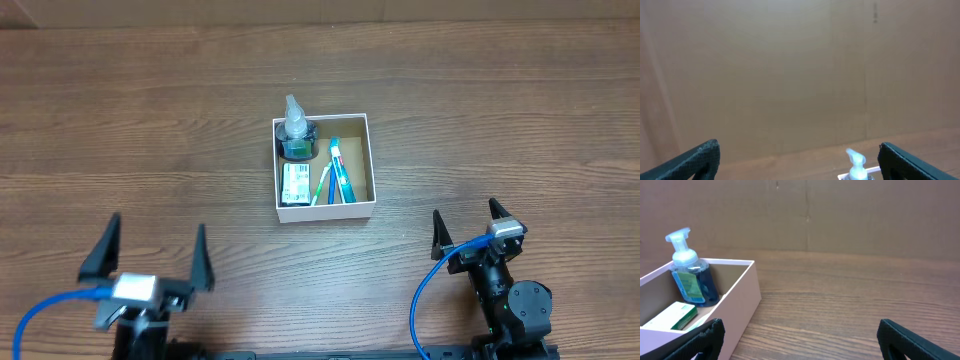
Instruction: Pack container
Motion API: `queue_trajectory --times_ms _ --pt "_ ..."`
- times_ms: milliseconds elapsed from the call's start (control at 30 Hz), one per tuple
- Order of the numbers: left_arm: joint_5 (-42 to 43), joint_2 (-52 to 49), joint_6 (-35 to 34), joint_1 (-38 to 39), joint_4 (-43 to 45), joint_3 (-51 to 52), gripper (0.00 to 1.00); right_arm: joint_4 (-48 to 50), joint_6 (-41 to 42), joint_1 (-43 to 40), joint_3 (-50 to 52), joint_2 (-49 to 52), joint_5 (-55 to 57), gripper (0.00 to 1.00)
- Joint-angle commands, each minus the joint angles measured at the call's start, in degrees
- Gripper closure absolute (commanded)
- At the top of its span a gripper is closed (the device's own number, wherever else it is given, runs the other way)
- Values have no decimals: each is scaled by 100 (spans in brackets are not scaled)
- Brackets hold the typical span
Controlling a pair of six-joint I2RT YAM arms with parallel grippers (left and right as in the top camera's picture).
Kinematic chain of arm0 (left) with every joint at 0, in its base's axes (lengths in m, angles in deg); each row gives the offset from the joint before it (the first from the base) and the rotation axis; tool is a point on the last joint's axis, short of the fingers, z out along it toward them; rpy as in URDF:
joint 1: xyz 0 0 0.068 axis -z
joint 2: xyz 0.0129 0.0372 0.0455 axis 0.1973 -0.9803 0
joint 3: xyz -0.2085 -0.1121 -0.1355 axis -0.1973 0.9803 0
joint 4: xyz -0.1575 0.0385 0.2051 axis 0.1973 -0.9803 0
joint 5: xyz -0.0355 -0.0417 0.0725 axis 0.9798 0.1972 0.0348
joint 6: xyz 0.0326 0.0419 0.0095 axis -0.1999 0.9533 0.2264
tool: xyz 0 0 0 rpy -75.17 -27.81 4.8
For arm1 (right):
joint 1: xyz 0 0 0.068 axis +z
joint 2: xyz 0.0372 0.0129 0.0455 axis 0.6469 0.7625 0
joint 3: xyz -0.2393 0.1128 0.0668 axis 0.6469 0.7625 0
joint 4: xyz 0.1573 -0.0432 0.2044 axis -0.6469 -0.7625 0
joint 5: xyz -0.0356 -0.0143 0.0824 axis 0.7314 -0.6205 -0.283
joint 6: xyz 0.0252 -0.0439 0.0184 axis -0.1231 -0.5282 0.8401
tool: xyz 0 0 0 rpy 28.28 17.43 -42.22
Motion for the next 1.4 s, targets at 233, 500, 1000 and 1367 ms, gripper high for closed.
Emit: queue_trajectory --times_ms 233,500,1000,1367 --pt "654 68 251 -55 1228 2131 0 33 -20 -26 9 -57 -9 0" --pt "448 68 153 -55 1687 2817 0 33 -20 -26 9 -57 -9 0" --pt "-549 68 138 -55 1054 2811 0 33 -20 -26 9 -57 -9 0" --pt "-573 68 140 -55 914 2811 0 33 -20 -26 9 -57 -9 0"
